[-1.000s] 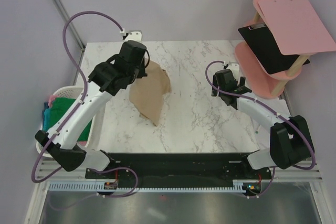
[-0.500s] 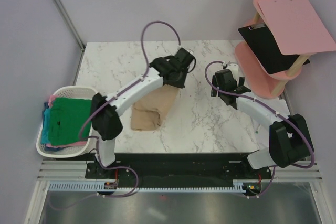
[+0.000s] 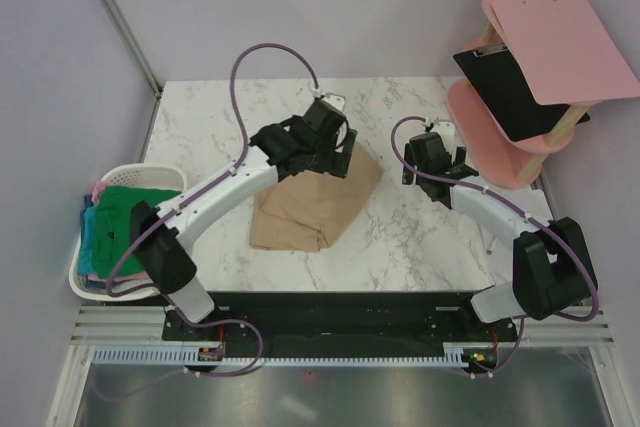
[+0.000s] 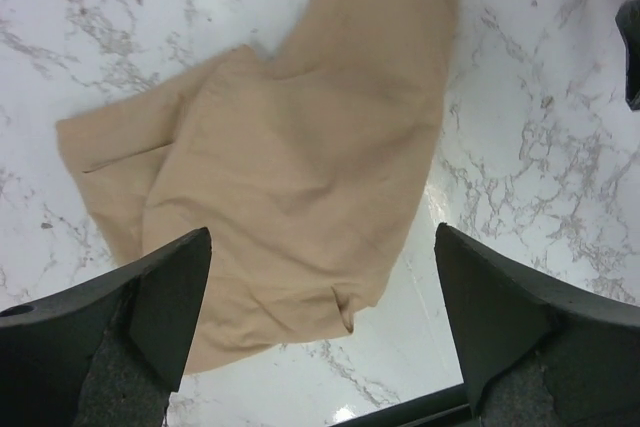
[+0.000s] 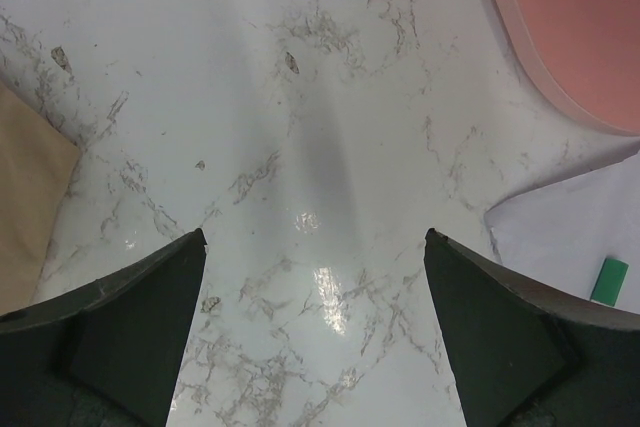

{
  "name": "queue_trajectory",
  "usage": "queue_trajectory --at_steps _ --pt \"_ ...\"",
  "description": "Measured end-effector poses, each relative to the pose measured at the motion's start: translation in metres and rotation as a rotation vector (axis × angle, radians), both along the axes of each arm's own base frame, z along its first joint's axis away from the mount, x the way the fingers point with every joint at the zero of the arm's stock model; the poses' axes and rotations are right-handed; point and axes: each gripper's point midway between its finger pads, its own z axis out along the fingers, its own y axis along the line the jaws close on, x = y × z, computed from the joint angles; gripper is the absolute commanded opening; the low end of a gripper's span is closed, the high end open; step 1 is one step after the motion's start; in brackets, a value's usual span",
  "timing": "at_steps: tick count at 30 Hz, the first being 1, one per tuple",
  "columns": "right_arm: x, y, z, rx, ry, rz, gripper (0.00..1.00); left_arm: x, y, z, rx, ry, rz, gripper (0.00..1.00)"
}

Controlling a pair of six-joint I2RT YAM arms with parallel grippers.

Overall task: Fold and stack the t-shirts
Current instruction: Move the tshirt to the center of the board, then flatten out the tshirt

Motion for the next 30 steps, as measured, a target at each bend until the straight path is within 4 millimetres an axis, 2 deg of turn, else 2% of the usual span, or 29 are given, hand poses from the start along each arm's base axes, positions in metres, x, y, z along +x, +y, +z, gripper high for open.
queue_trajectory --at_steps 3,5,9,11,18,25,28,29,30 --pt "-0.002 0.0 -0.003 -0.001 0.006 0.001 0.98 0.011 0.036 0.009 -0.062 -0.029 0.071 0.98" --pt "-0.004 -0.001 -0.006 -0.003 0.013 0.001 0.98 0.021 0.066 -0.005 -0.089 -0.003 0.129 0.98" --pt "-0.005 -0.002 -0.008 -0.003 0.019 0.002 0.98 0.032 0.1 -0.047 -0.097 0.094 0.205 0.97" --pt "-0.006 -0.002 -0.009 -0.004 0.021 0.002 0.98 0.034 0.1 -0.059 -0.103 0.13 0.204 0.97" --pt "-0.006 -0.002 -0.01 -0.001 0.021 0.003 0.98 0.049 0.077 -0.083 -0.139 0.189 0.178 0.97" --pt "-0.007 -0.002 -0.011 -0.005 0.026 0.005 0.98 0.066 0.078 -0.121 -0.112 0.251 0.223 0.94" --pt "-0.007 -0.002 -0.012 -0.007 0.03 0.006 0.98 0.066 0.082 -0.138 -0.089 0.282 0.241 0.88" --pt "-0.007 -0.002 -0.013 -0.009 0.031 0.007 0.98 0.066 0.083 -0.143 -0.082 0.292 0.247 0.78" --pt "-0.007 -0.002 -0.013 -0.01 0.031 0.008 0.98 0.066 0.083 -0.147 -0.077 0.298 0.251 0.73"
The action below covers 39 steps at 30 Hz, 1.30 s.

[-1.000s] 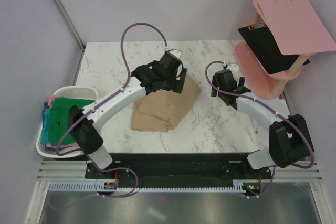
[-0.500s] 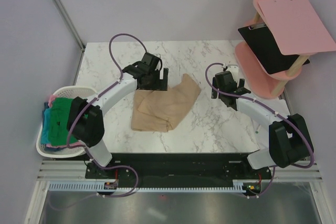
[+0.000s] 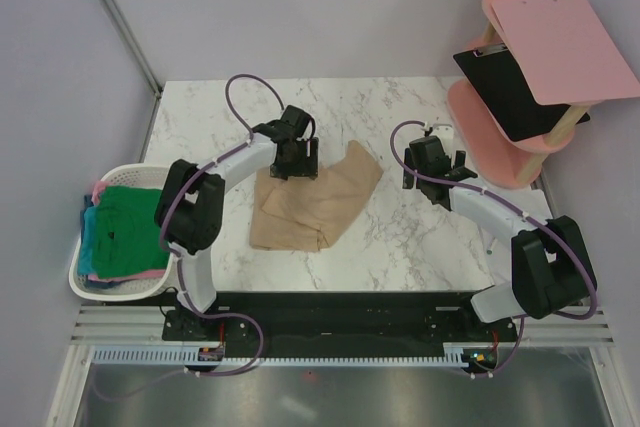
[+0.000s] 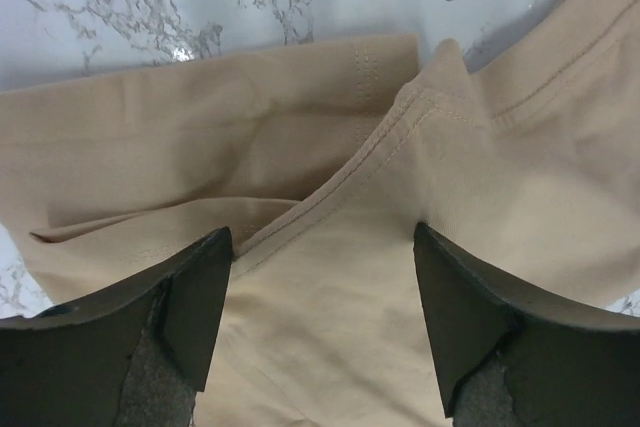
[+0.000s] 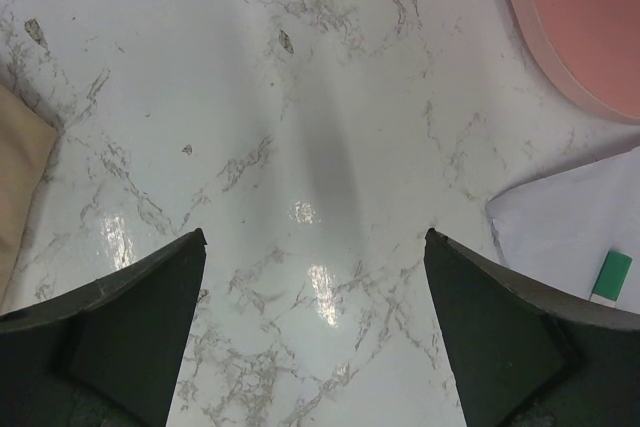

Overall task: Fold and stack the t-shirts
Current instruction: Flatten out the tshirt

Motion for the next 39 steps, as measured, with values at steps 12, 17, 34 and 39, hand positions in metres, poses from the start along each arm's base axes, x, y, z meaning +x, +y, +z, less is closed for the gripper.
queue_trajectory --at_steps 12,17,34,39 --pt "0.0 0.0 0.0 -0.002 -0.001 0.002 0.98 0.001 -0.002 -0.016 0.01 0.033 0.014 0.02" --pt "0.001 0.0 0.001 -0.001 -0.003 0.001 0.98 0.004 0.0 0.011 -0.001 -0.025 0.023 0.02" --pt "0.014 -0.065 -0.005 0.065 0.001 -0.229 0.98 -0.055 -0.116 0.335 -0.39 -0.575 -0.288 0.02" --pt "0.018 -0.08 -0.007 0.1 0.009 -0.273 0.98 -0.072 -0.176 0.397 -0.543 -0.651 -0.422 0.02"
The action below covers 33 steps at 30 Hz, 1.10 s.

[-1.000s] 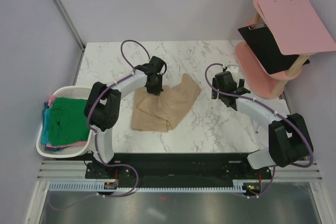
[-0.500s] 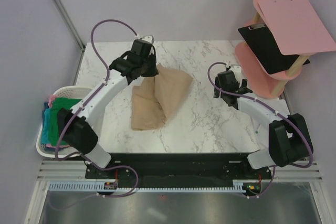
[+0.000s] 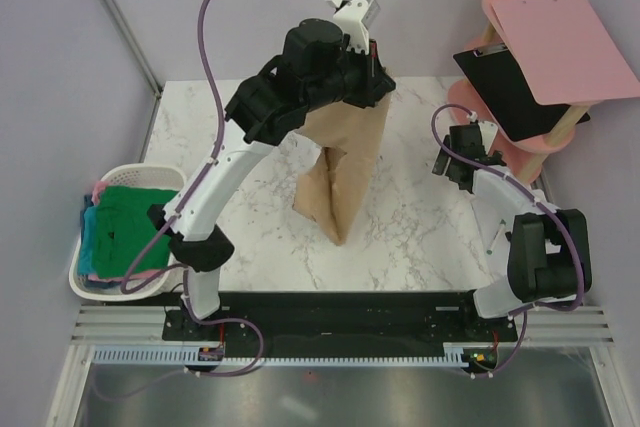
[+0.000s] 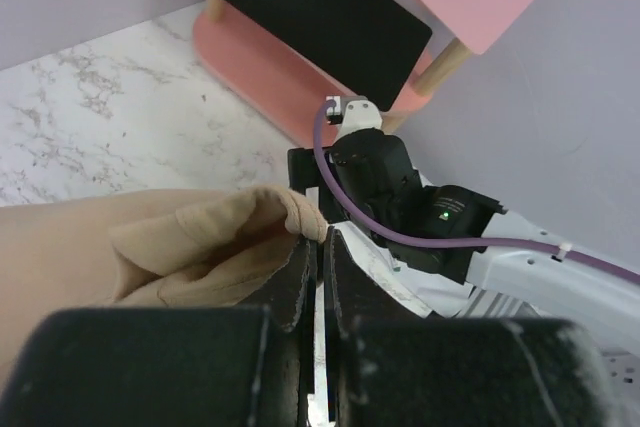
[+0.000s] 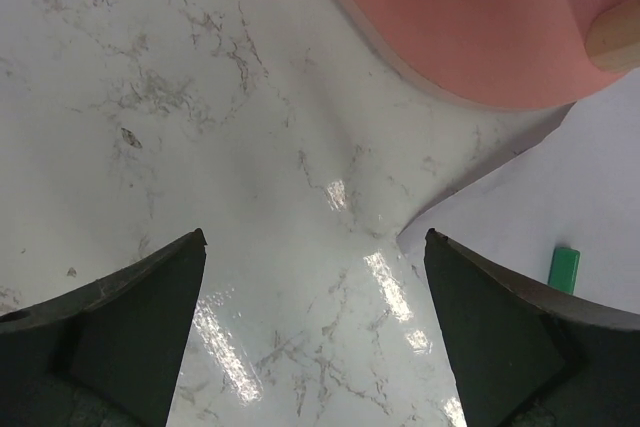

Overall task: Fold and stack the t-shirts
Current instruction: Flatten out the tshirt

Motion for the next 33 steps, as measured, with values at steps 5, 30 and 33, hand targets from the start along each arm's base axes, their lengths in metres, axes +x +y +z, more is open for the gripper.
queue_trajectory --at_steps 5,30,33 --pt "0.0 0.0 -0.001 0.018 0.001 0.004 0.98 -0.007 0.011 0.019 -0.031 -0.027 -0.006 0.02" --pt "-0.019 0.048 -0.033 0.232 0.054 0.192 0.98 -0.058 0.221 -0.228 0.35 0.386 0.519 0.02" --pt "-0.028 0.059 -0.036 0.262 0.067 0.231 0.98 -0.091 0.244 -0.277 0.383 0.514 0.574 0.02"
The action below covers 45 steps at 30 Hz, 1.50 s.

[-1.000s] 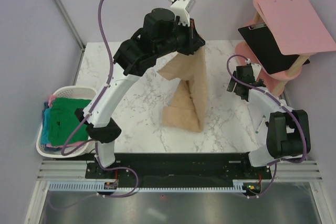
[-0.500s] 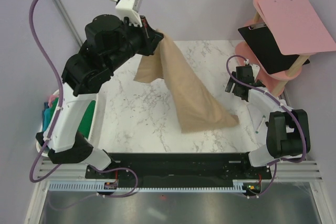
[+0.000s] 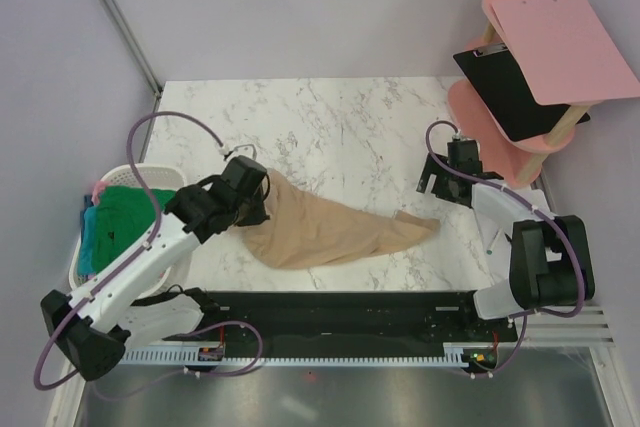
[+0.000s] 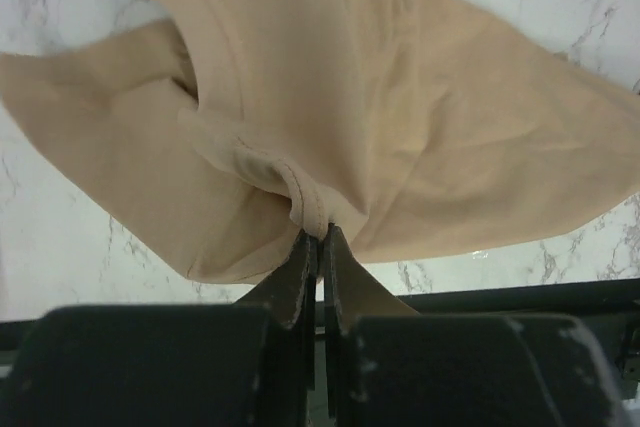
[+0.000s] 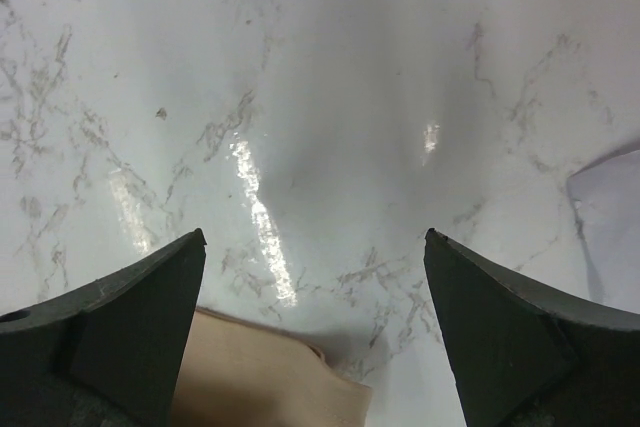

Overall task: Fold and stack the t-shirts
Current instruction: Flatten out the tshirt

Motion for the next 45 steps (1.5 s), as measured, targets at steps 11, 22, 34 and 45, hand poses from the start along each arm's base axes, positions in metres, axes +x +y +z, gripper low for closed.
queue_trajectory --at_steps 11,22,34,45 --pt "-0.024 0.044 0.01 0.044 0.031 0.139 0.98 -0.035 0.024 0.02 -0.133 -0.016 0.124 1.0" --pt "-0.043 0.049 0.011 0.045 0.082 0.161 0.98 0.011 0.014 0.038 0.013 -0.098 0.064 1.0" --pt "-0.059 0.052 0.021 0.07 0.092 0.172 0.98 0.146 -0.005 -0.012 0.158 0.008 0.01 0.9" --pt "-0.084 0.072 -0.002 0.117 0.205 0.231 0.96 0.142 -0.022 -0.076 0.132 0.205 -0.095 0.47"
